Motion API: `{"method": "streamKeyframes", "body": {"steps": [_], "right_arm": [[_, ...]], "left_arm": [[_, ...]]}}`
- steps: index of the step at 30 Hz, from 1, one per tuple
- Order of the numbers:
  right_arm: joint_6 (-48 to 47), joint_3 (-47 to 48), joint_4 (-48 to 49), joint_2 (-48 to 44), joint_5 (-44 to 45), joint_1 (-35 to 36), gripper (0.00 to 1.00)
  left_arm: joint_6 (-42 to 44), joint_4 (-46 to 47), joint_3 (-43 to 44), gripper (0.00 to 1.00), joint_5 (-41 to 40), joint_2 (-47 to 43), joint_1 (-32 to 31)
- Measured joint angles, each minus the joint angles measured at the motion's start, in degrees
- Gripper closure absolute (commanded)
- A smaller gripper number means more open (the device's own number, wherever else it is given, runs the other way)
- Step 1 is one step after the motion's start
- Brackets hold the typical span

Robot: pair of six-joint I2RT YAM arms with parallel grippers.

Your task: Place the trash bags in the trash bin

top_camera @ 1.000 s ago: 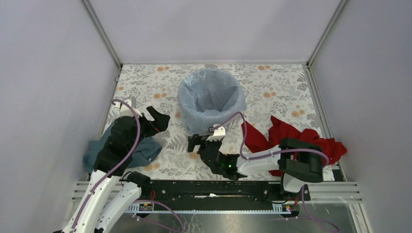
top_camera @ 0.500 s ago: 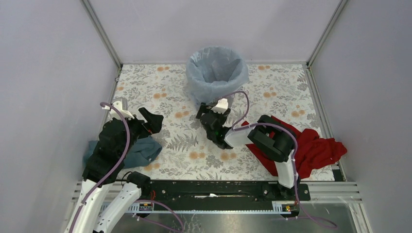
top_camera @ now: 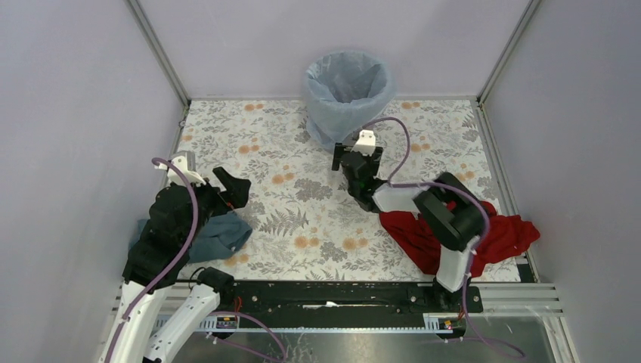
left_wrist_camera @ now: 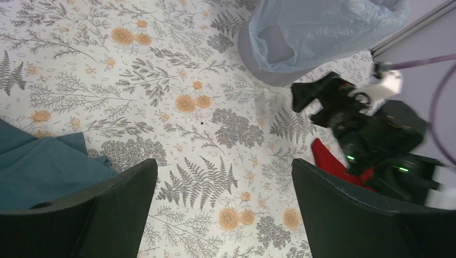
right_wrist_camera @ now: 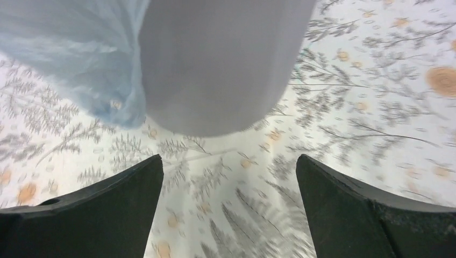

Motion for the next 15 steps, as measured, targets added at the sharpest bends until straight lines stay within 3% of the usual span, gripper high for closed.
{"method": "streamKeyframes", "body": {"steps": [8,12,15], "right_arm": [[-1.51,-8.02,-22.16,-35.58,-9.20,0.37,0.00],[-2.27,-7.91,-36.26,-54.03,-12.92,0.37,0.00],[-3.30,-3.89,-48.78,-62.05,-12.79,0.37,0.00]], "left_arm": [[1.75,-0.37,2.75,0.01,-1.51,4.96,0.00],[3.98,-0.52,7.52,0.01,-3.10,8.92,0.00],[6.08,-0.07,13.99,0.01,-5.20,11.74,0.00]]}}
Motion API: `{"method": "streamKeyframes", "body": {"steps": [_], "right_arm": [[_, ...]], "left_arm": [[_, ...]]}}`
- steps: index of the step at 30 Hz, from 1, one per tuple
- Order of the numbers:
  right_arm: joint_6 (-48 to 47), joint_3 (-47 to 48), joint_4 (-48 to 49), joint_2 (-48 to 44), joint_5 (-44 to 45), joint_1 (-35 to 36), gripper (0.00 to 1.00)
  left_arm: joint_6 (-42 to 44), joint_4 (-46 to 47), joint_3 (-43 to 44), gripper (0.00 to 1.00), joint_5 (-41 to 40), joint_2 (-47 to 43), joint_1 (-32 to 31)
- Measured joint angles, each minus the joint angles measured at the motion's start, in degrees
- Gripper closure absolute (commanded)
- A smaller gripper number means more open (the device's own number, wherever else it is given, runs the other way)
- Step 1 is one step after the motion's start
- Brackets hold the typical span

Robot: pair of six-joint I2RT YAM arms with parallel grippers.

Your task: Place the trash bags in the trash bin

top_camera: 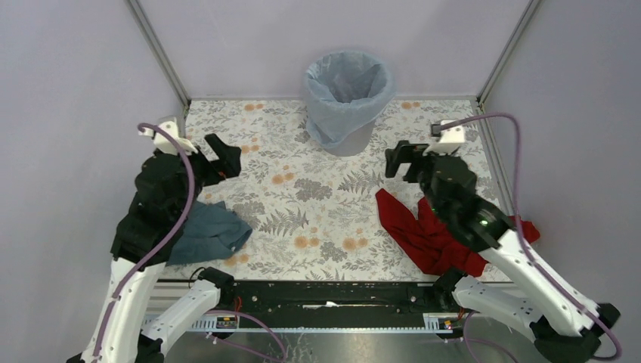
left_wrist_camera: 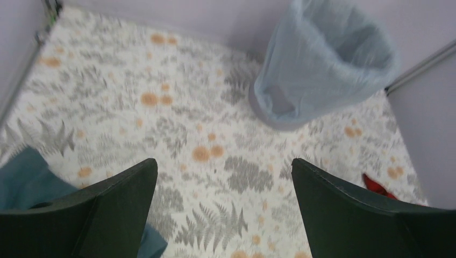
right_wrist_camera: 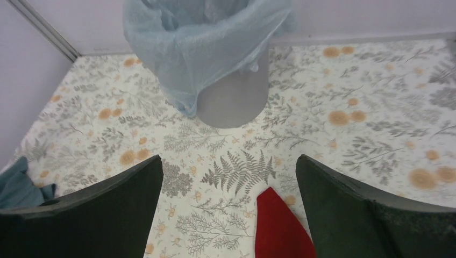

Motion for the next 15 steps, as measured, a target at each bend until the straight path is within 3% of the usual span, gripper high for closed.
{"method": "streamKeyframes", "body": {"steps": [3,7,15], "right_arm": [[-1.44,10.43,-11.89,-3.21,0.46,0.00,0.00],[-2.64,22.80,-17.70,-5.81,0.33,0.00,0.00],[-3.23,27.15,-18.62,-10.71,1.57,0.00,0.00]], "left_arm": [[1.97,1.03,6.14,0.01,-1.84,1.57,0.00],[3.37,3.28,11.91,0.01,-2.99,2.03,0.00],[3.78,3.76,15.76,0.01,-4.66,2.45,0.00]]}}
